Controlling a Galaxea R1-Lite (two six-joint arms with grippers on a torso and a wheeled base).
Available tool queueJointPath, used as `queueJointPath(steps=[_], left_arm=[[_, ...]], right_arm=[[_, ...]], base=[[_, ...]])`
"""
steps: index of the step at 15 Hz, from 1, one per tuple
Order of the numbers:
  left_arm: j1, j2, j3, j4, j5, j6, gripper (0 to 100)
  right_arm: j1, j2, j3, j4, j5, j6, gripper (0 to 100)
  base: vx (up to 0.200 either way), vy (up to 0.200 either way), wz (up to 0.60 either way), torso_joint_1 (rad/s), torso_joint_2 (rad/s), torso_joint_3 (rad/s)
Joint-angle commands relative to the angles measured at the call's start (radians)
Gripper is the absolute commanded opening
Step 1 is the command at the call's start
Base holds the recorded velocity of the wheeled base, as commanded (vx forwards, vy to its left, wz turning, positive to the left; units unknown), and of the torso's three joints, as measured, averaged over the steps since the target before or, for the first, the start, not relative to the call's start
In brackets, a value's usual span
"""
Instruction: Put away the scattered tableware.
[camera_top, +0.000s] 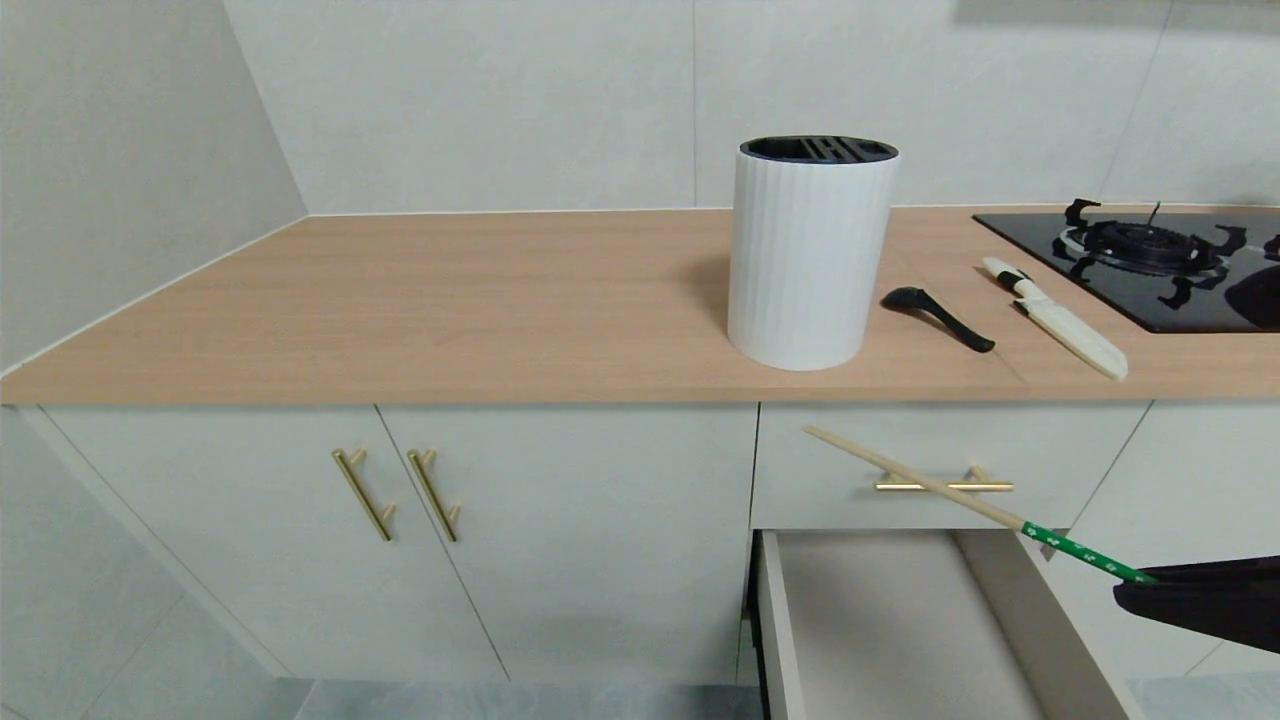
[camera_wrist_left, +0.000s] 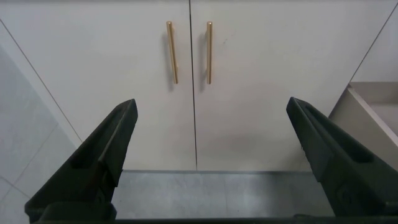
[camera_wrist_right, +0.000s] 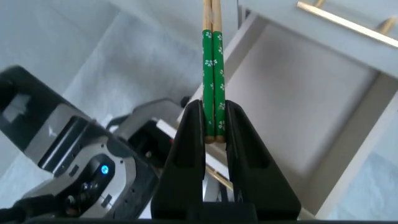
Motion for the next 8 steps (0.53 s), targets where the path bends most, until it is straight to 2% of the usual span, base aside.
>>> queueJointPath(steps=[1, 8], left_arm=[[0.0, 0.0, 0.001, 0.0, 0.0, 0.0, 100], [0.0, 0.0, 0.001, 0.0, 0.0, 0.0, 100]], right_arm=[[0.004, 0.026, 0.007, 0.0, 0.001, 0.0, 0], [0.004, 0.068, 0.015, 0.0, 0.001, 0.0, 0]], base=[[0.0, 0.0, 0.0, -0.105, 0.26, 0.163], [0.0, 0.0, 0.0, -0.147, 0.43, 0.272]])
